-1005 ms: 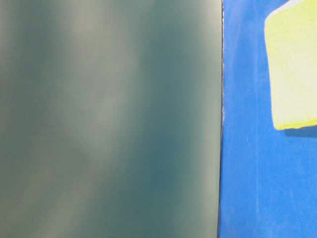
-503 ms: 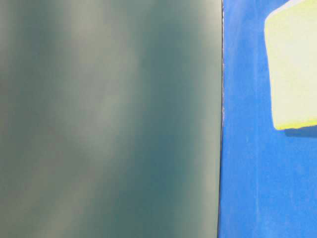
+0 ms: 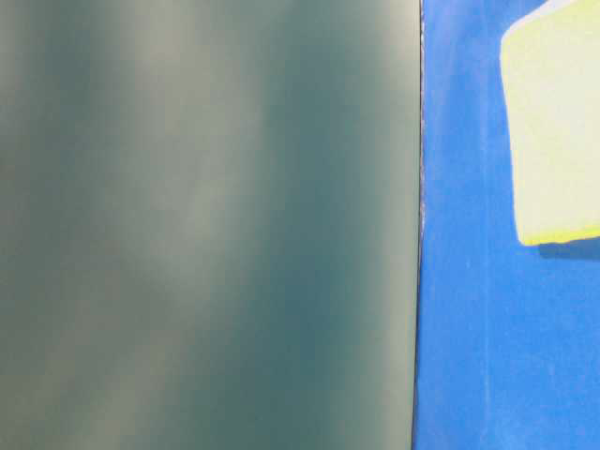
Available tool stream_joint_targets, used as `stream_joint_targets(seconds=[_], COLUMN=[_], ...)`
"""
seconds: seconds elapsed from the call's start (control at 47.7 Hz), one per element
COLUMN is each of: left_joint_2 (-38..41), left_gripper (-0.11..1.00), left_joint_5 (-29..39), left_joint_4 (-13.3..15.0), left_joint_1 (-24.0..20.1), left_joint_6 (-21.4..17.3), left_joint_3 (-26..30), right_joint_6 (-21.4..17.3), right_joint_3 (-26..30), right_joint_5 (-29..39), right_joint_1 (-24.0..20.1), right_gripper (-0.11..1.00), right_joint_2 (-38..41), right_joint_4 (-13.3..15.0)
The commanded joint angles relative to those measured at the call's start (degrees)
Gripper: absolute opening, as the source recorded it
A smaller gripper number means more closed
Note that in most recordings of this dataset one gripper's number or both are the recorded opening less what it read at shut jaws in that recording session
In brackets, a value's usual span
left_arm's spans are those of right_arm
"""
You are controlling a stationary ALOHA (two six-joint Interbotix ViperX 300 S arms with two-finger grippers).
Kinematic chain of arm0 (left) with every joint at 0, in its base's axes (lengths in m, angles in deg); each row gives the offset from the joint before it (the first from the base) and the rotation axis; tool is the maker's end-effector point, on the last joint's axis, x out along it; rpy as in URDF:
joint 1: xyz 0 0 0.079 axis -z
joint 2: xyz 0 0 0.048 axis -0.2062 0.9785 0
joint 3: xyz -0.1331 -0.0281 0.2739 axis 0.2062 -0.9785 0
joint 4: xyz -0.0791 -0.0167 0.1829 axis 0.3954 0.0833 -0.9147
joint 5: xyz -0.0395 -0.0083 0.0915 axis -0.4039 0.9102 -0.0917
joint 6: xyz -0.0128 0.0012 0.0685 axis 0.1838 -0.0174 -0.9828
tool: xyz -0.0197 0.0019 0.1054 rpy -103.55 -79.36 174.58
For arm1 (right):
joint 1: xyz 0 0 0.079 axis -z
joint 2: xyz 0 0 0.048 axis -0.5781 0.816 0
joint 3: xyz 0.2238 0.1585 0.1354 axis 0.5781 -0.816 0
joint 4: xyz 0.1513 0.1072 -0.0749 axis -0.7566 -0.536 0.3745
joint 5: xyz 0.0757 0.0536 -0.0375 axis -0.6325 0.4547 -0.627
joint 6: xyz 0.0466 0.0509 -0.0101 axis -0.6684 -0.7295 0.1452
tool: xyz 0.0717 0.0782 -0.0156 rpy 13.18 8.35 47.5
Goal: Fold the yellow towel.
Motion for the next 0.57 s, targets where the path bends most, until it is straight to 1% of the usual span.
stream_joint_targets(seconds=[0.0, 0.545], left_joint_2=[0.3, 0.2], left_gripper=[0.65, 0.65], left_joint_5=[-0.2, -0.2], left_joint_4=[0.0, 0.0], left_joint_1=[-0.2, -0.2], left_joint_6=[0.2, 0.2], left_joint_3=[0.8, 0.8], right_joint_6=[-0.1, -0.1], right_joint_3=[0.9, 0.8], right_joint_5=[-0.4, -0.8], right_joint_1=[0.0, 0.0], right_gripper=[0.46, 0.45], right_joint_2=[0.4, 0.5], right_joint_4=[0.4, 0.4])
